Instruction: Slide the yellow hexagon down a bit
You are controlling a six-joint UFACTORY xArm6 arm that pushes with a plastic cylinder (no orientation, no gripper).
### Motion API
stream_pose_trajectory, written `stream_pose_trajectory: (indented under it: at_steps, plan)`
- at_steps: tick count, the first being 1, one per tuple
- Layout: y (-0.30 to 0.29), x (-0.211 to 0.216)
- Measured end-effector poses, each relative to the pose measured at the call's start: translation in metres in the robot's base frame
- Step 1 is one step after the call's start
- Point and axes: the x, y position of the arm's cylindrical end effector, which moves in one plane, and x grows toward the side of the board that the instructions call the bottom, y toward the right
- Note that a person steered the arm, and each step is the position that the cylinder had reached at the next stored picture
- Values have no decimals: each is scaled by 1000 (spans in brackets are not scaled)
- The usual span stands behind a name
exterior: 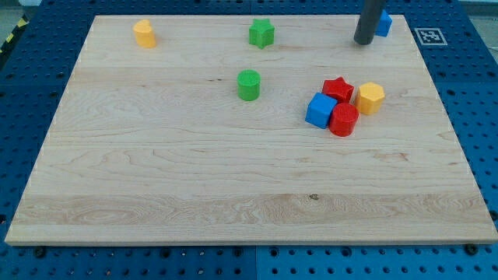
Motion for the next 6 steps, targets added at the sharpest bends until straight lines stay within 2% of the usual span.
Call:
stream_pose_trajectory:
  at_steps: [2, 3, 5, 6]
  plan:
    - [28, 79]
    - [-16, 97]
    - [-18, 144]
    - [-33, 145]
